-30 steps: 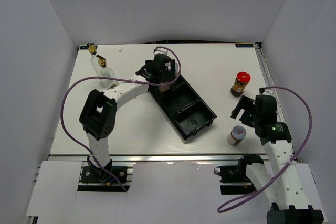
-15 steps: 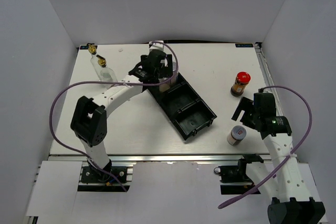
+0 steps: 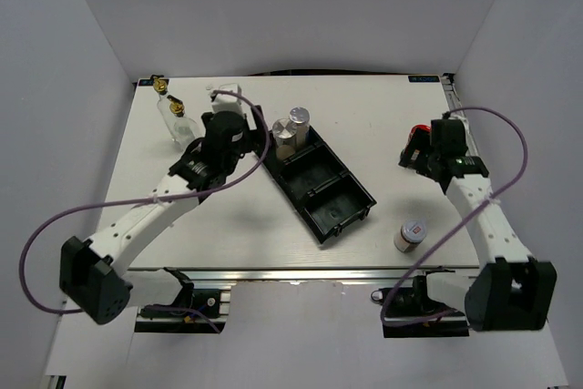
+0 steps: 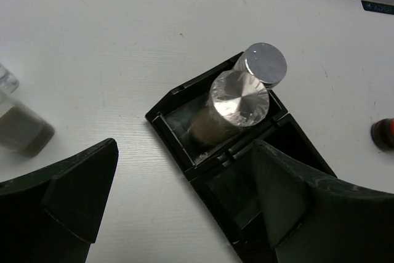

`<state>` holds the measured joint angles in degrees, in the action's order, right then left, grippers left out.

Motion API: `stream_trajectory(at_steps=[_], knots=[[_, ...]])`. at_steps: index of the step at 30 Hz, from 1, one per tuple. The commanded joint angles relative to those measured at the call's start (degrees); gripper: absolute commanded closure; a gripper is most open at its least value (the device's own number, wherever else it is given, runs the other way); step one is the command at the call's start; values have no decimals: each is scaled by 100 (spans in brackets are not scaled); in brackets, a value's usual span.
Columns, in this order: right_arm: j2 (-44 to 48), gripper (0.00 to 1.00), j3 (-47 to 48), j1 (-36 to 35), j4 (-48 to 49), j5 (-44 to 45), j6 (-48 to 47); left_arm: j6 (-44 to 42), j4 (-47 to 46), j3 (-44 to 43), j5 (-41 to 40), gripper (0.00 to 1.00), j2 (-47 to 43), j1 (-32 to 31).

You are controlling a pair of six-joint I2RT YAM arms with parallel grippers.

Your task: Organize the condiment bottles

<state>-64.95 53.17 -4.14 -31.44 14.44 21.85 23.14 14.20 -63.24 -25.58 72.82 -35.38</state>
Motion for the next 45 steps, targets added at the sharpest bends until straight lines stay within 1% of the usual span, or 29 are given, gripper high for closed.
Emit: stream_trajectory(at_steps=[1,4,5,7,10,14,17,18,19,22,23,25,26,28,29,34,35,37,38,43,44,45], knots=[[-587,10,483,54,1157,261,-496,340,-22,617,-412,2,-618,-13],[-1596,11,1010,106,1316,323,-567,445,47,979,-570,2,-1057,-13],[-1783,10,1290,124,1316,332,-576,481,100,1041,-631,2,-1146,-13],[-2256,11,1529,168,1272,516,-559,569,336,1138,-807,2,-1348,-13],[-2723,11,1898,212,1115,841,-488,657,618,1244,-983,2,-1594,-13],[-3050,11,2127,256,1079,1087,-418,798,839,1455,-1168,2,-1840,-13],[-3138,16,2154,274,1271,1184,-479,894,927,1552,-1247,2,-1920,-13],[-3147,22,2154,274,1342,1193,-540,894,927,1569,-1256,2,-1938,-13],[-3173,24,2145,274,1412,1167,-602,912,944,1578,-1265,2,-1938,-13],[-3165,49,2145,274,1579,1114,-804,938,953,1569,-1256,2,-1920,-13],[-3130,61,2137,265,1614,1105,-857,938,945,1569,-1274,2,-1912,-13],[-2929,71,2101,256,1755,1009,-1093,930,910,1570,-1265,2,-1903,-13],[-2849,79,2049,256,1842,834,-1217,930,892,1569,-1265,2,-1903,-13],[-2542,84,2048,247,2019,623,-1515,921,848,1587,-1256,2,-1911,-13],[-2427,88,2092,238,2037,404,-1595,921,831,1604,-1256,2,-1912,-13],[-1690,96,2303,-7,1984,-466,-1824,930,734,1692,-1133,2,-1903,-13],[-1601,98,2321,-69,1958,-842,-1842,930,708,1710,-1107,2,-1894,-13],[-1381,100,2391,-367,1879,-1292,-1859,930,664,1719,-1028,2,-1876,-13],[-1311,100,2400,-499,1852,-1355,-1868,921,655,1719,-1019,2,-1876,-13],[-1055,100,2470,-1737,1808,-1391,-1939,921,541,1754,-879,2,-1894,-13],[-1046,100,2470,-2061,1826,-1556,-1939,921,514,1789,-843,2,-1911,-13],[-1046,100,2479,-2195,1852,-1558,-1912,921,462,1807,-808,2,-1920,-13]])
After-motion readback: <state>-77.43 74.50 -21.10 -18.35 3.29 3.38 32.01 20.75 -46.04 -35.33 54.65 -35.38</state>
